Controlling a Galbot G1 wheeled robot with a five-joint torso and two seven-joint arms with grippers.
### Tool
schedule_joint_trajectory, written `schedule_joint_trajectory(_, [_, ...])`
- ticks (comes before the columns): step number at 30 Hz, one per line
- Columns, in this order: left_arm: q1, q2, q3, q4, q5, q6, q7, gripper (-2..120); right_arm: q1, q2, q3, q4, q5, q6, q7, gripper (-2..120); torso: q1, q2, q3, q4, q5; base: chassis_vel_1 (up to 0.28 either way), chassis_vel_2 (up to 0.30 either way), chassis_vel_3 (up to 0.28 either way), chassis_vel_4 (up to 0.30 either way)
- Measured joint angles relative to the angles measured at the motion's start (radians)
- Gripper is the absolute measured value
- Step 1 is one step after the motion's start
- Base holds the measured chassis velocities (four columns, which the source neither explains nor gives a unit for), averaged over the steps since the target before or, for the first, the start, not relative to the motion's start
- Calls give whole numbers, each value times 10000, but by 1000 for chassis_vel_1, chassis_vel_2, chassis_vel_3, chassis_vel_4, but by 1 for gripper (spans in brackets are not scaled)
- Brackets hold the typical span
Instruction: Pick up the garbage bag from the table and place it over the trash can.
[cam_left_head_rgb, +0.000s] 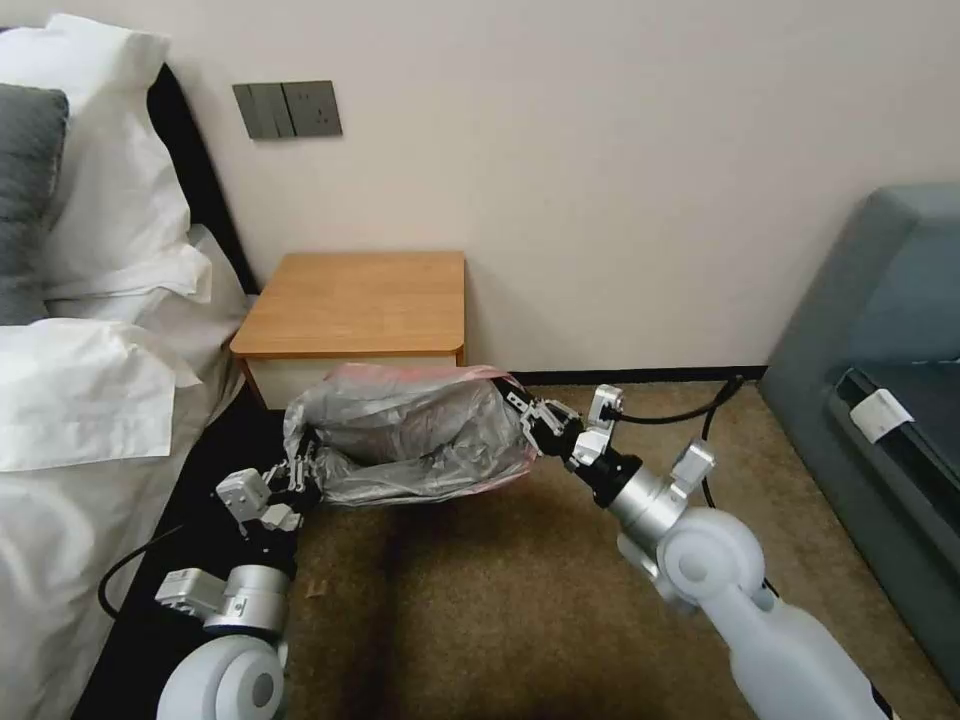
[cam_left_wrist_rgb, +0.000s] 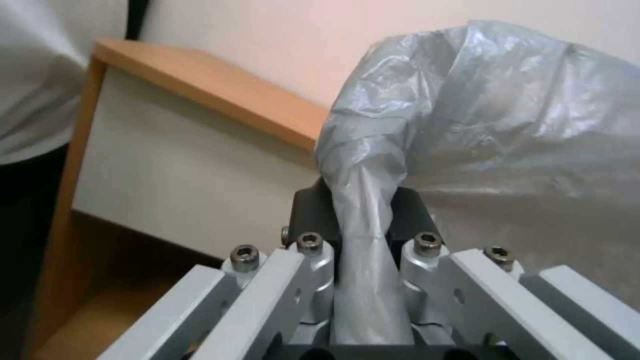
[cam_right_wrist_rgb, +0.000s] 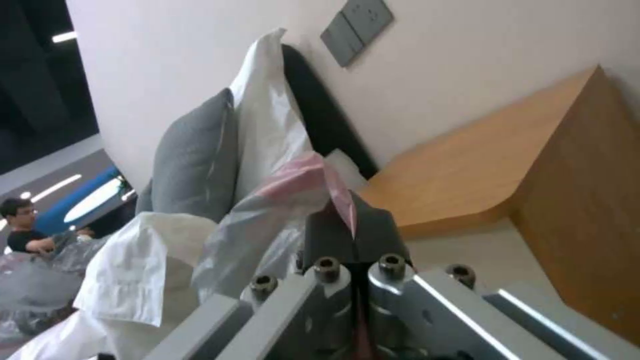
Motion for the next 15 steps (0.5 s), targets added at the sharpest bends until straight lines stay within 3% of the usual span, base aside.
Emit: schedule_joint_trajectory(15, [23,-77,-268,-248,-978,140,491,8,520,-221,-249,-809,17,-744,76,0,0,0,0,0,-1,0,0,0,0])
